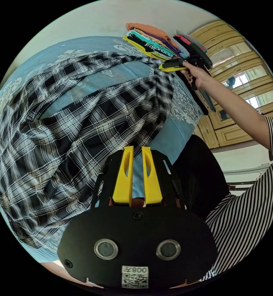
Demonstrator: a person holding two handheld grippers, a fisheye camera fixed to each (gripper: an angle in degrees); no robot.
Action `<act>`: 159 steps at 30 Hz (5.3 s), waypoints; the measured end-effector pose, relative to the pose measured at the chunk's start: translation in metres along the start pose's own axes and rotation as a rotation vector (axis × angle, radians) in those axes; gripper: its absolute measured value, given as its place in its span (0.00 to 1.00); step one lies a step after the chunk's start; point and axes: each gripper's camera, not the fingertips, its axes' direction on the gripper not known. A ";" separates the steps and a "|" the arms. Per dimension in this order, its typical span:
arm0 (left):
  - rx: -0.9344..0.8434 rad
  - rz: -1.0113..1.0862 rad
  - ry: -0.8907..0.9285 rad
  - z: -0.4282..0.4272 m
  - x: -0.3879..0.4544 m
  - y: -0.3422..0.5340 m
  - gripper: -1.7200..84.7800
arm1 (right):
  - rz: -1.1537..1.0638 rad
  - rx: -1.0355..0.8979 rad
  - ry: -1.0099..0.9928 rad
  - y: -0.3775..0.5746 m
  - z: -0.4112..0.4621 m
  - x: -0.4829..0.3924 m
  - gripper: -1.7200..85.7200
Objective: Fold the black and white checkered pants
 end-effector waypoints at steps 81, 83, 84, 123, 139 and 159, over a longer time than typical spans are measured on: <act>0.197 -0.489 0.140 -0.095 -0.044 -0.065 0.03 | 0.149 0.188 -0.268 0.278 -0.404 0.122 0.03; 0.202 -0.451 0.123 -0.100 -0.045 -0.077 0.03 | 0.123 0.205 -0.270 0.272 -0.411 0.110 0.04; 0.204 -0.425 0.115 -0.104 -0.047 -0.087 0.03 | 0.102 0.210 -0.269 0.264 -0.414 0.101 0.05; 0.351 -0.250 -0.190 -0.231 -0.079 -0.186 0.03 | -0.037 0.285 -0.394 -0.014 -0.484 -0.064 0.02; 0.183 -0.260 -0.099 -0.203 -0.099 -0.169 0.03 | 0.045 0.032 -0.290 0.018 -0.412 -0.062 0.08; 0.221 -0.254 -0.033 -0.205 -0.133 -0.177 0.03 | -0.033 -0.109 -0.046 -0.105 -0.371 -0.159 0.03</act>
